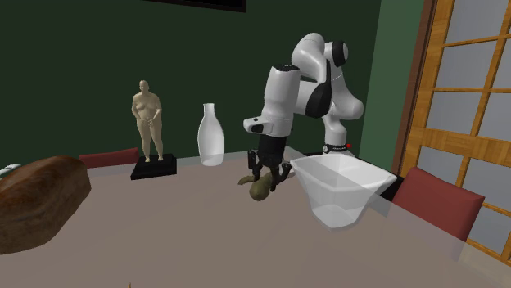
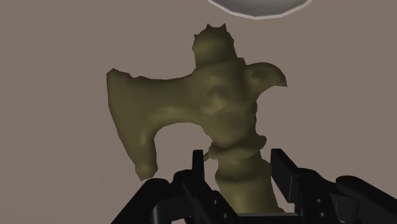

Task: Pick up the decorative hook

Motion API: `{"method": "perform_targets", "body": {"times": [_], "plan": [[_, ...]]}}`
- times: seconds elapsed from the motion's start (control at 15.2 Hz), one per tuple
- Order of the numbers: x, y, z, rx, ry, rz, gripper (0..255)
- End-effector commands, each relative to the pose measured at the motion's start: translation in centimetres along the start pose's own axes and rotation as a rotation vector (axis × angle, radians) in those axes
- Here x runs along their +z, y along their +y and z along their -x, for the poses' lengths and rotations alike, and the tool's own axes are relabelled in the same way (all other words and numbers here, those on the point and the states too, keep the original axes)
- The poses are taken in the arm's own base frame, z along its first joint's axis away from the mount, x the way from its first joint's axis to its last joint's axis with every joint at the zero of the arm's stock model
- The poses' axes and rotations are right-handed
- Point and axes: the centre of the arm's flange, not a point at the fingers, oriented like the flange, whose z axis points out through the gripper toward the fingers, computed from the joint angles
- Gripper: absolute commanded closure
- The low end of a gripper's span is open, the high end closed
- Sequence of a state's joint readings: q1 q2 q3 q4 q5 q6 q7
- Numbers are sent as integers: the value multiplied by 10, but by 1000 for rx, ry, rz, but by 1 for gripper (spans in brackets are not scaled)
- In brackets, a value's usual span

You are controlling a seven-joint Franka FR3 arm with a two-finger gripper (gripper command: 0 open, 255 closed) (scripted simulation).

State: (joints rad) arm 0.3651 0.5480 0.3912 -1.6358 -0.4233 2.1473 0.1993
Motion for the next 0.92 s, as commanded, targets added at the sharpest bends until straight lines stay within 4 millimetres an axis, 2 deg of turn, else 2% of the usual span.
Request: {"method": "perform_targets", "body": {"times": [0.0, 0.73, 0.86], "plan": [[-10, 1, -1, 0, 0, 0, 255], [-67, 9, -3, 0, 0, 0, 255], [-68, 10, -3, 0, 0, 0, 255]]}}
